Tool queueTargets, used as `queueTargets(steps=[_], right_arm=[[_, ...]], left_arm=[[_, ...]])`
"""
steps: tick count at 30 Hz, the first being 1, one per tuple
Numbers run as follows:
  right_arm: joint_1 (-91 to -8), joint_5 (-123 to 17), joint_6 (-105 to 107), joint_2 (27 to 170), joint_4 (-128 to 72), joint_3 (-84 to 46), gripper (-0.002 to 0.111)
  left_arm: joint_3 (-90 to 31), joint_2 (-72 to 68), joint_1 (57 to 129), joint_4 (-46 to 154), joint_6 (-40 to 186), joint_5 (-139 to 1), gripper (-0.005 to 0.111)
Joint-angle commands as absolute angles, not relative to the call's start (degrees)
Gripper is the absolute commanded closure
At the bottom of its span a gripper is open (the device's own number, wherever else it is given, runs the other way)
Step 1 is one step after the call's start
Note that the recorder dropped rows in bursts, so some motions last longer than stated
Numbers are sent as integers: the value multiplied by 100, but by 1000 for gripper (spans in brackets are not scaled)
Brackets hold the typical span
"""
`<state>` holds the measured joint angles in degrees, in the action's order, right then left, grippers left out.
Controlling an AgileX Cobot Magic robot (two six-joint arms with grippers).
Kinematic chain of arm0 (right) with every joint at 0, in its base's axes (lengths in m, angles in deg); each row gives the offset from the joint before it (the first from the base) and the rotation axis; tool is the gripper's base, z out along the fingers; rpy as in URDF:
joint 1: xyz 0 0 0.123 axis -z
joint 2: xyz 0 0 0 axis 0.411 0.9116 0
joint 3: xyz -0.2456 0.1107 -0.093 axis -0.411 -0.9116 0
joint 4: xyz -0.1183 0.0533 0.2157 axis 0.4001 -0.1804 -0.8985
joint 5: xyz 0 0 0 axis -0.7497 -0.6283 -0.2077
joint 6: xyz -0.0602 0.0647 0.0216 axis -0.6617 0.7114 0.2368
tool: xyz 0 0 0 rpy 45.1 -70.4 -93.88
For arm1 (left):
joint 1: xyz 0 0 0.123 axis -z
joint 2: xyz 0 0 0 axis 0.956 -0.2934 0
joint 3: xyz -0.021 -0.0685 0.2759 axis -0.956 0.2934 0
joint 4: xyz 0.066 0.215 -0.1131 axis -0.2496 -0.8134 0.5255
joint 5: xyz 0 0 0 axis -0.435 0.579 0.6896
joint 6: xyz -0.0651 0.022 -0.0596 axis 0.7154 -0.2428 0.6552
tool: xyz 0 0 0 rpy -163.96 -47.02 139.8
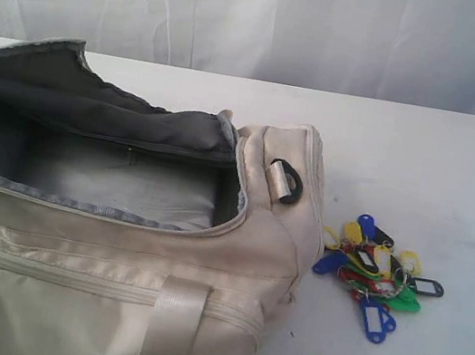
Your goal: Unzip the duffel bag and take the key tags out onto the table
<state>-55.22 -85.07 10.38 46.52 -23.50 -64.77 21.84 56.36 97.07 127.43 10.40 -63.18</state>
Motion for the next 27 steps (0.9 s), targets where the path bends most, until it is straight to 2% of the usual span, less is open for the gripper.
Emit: queueTargets(steps=[1,5,11,27], right_arm=[[-5503,-8478,993,4632,-2357,-6498,108],[-5503,-8478,993,4632,-2357,-6498,108],[-5503,-8477,993,4632,-2346,-6498,108],[-5503,-8477,993,4632,-2346,-6498,108]], left_arm=[[2370,5690,9702,9132,4640,-6358,107],[2524,5690,9702,7575,6448,-6536,107],[3015,5690,9702,6556,7736,-6637,107],[3096,5893,9702,5320,8939,-6575,107]])
